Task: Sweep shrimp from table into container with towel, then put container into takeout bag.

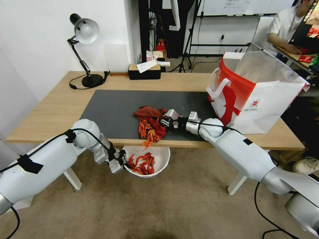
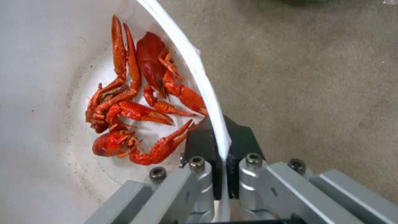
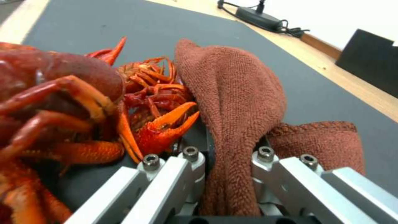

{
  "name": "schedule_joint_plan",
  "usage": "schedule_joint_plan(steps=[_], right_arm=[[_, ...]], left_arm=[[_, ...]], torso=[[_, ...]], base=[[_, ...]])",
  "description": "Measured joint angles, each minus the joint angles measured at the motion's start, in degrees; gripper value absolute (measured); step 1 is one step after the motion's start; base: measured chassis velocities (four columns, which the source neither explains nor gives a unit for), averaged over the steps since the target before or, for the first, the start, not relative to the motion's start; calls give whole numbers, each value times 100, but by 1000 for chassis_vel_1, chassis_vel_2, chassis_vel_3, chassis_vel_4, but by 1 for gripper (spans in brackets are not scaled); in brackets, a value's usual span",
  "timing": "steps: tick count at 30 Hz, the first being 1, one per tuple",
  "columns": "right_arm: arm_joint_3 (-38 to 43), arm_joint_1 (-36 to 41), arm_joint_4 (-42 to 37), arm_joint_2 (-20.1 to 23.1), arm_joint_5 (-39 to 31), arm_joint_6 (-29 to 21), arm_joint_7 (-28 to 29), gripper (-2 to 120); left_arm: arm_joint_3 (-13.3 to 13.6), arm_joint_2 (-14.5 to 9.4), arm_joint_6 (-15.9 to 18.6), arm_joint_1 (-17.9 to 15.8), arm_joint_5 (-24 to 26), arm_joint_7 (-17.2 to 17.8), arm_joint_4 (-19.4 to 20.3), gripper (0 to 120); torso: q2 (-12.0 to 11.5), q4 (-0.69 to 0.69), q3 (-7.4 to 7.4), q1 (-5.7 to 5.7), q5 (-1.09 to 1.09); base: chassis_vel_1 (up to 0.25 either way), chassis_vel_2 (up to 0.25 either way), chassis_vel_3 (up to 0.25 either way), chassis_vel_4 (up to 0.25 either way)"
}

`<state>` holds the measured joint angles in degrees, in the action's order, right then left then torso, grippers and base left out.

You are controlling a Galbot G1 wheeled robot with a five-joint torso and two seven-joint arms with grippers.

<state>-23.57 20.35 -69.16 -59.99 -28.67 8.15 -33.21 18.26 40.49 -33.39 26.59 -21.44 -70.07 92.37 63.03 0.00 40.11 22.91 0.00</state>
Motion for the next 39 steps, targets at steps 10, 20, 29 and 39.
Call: schedule_joint_plan(steps=[10,20,29,39], right_arm=[[-107,46,-320,127,-39,-55,35,6],[-213,71,-619,254,-131,-108,101,6],[-215,222,-869,388,-170,-132,182,6],[-161,468,-1204,614,-184,-144,200,6]], left_arm=[[24,-23,25,-27,84,-11,102,0],[5,-133,33,35,161,-14,192,0],[8,-114,42,48,179,-16,205,0],[14,-116,44,34,179,-18,188,0]], torso=[[-1,0,0,1,0],[-1,-1,0,1,0],[-1,0,0,1,0],[-1,0,0,1,0]], base=[[0,0,0,0],[0,0,0,0],[0,0,0,0],[0,0,0,0]])
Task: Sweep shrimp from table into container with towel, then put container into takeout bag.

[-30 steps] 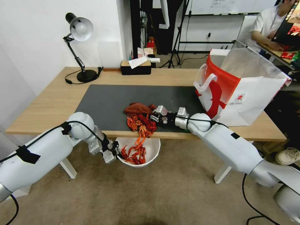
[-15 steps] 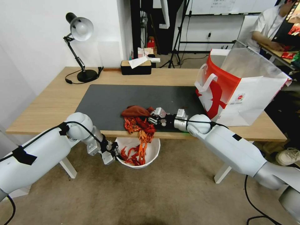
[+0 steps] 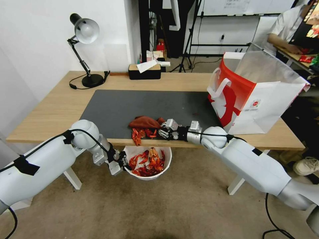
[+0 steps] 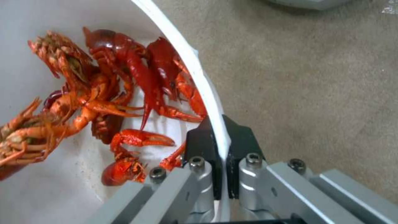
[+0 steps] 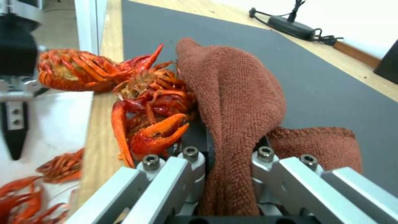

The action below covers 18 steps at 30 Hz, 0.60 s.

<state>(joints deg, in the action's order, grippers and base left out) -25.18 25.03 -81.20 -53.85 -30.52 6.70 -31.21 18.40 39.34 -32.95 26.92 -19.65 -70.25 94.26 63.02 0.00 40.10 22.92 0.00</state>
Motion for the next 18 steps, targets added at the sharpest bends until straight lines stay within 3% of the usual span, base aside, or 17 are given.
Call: schedule_joint_plan(steps=[18], right_arm=[[202,589,-815,472,-11,-10,-44,6]], left_arm=[[-25,-74,8,-23,6,9,38,0]], torso=[[0,0,0,-1,0]], base=[[0,0,0,0]])
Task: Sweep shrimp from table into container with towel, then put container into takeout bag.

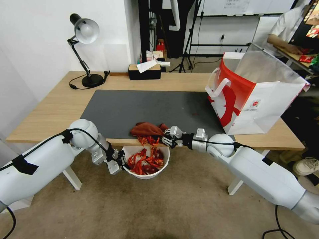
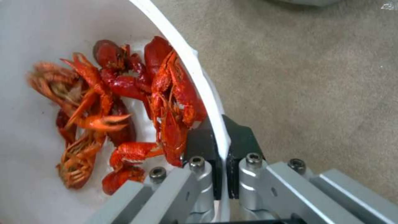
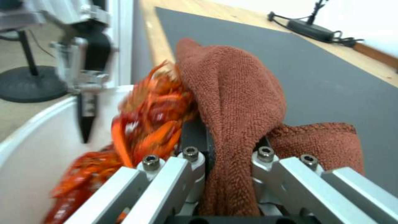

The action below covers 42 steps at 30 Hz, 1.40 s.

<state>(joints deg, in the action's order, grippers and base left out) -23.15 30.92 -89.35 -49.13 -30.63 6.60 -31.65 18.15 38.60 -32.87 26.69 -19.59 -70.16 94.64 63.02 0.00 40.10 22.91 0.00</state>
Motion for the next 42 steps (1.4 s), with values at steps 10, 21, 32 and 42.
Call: schedule_joint_plan(steps=[10,21,32,42], right_arm=[[144,454,-571,192,14,-76,3,6],[335,1013,-954,301,-485,-272,123,6],[732,1260,-1321,238,-2012,-510,801,6],[655,1351,-1741,55,-2752,-885,1861,6]], left_arm=[[0,-17,82,4,5,3,91,0],[1,-49,110,58,7,4,183,0],[-28,-63,116,104,-5,5,174,0],[-100,-60,111,187,-26,6,180,0]], torso=[[0,0,0,0,0],[0,0,0,0,0],[0,0,0,1,0],[1,0,0,0,1]], base=[[0,0,0,0],[0,0,0,0],[0,0,0,0],[0,0,0,0]])
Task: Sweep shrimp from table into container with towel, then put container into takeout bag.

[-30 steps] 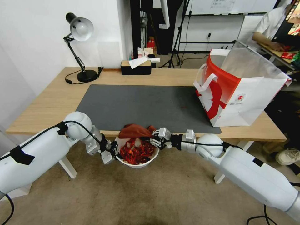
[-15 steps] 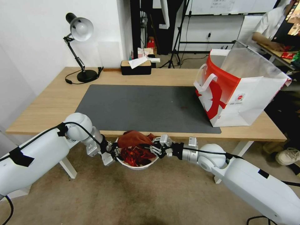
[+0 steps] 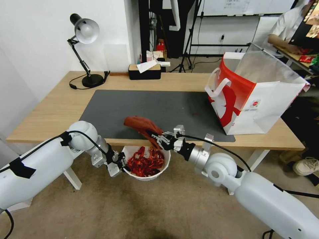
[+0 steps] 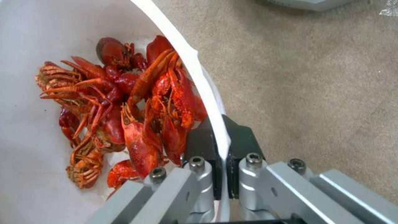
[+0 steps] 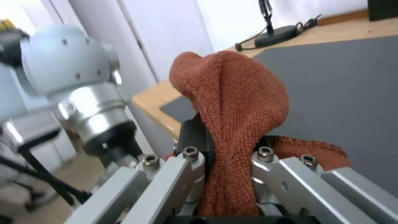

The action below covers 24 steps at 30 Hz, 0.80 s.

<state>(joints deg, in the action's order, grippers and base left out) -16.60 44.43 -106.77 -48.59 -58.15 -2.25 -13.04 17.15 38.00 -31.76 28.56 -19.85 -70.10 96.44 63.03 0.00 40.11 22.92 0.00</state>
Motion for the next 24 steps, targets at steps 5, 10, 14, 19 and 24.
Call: schedule_joint_plan(steps=[5,10,14,19,24], right_arm=[[64,46,-41,37,152,-45,17,6],[197,236,-108,109,519,-149,11,6],[297,320,-90,57,531,16,152,6],[373,299,-142,-186,502,259,1451,6],[328,-154,79,-770,682,56,4286,6]], left_arm=[[-40,-14,-4,57,-4,0,7,0],[-65,-39,-12,76,-6,3,24,0],[-69,-50,-14,89,-7,5,45,0],[-92,-52,-13,128,-14,5,78,0],[-194,-74,-8,270,-34,1,137,0]], torso=[[0,-1,0,0,0],[0,1,0,0,0],[0,1,0,0,0],[0,1,0,0,0],[-1,-1,0,0,-1]], base=[[0,0,0,0],[0,0,0,0],[0,0,0,0],[0,0,0,0],[0,0,0,0]])
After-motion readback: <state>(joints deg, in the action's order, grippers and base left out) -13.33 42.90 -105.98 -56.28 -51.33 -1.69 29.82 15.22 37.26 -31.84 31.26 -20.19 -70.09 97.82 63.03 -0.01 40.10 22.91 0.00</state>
